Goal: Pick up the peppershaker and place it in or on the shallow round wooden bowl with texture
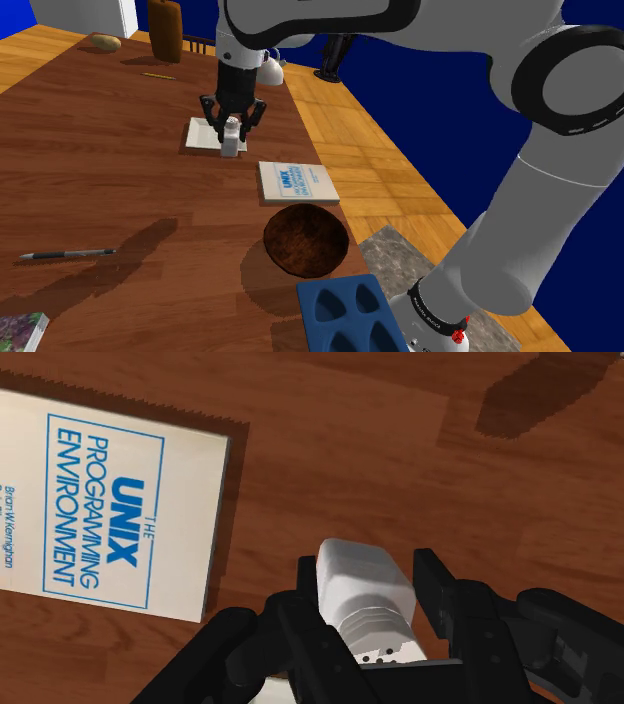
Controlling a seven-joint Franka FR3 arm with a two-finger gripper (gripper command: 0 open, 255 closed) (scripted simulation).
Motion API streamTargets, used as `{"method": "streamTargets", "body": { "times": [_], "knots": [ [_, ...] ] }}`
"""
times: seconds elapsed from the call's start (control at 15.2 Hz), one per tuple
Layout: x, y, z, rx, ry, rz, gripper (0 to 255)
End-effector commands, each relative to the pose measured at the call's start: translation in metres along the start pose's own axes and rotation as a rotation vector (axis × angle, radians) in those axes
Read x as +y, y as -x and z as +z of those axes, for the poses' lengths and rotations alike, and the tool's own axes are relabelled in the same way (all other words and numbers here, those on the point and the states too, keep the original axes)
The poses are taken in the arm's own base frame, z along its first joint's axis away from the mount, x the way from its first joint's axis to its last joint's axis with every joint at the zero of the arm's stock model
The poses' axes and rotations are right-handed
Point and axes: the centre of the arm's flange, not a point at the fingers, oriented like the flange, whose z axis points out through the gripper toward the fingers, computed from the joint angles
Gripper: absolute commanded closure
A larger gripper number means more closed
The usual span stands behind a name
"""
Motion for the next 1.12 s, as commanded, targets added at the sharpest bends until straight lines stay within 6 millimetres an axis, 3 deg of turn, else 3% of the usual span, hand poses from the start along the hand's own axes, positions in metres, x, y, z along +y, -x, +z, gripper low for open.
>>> {"method": "streamTargets", "body": {
  "times": [0.0,1.06],
  "knots": [
    [0.01,0.025,0.0,0.0,0.0,0.001,255],
    [0.101,0.216,0.003,0.0,0.0,0.001,255]
  ]
}}
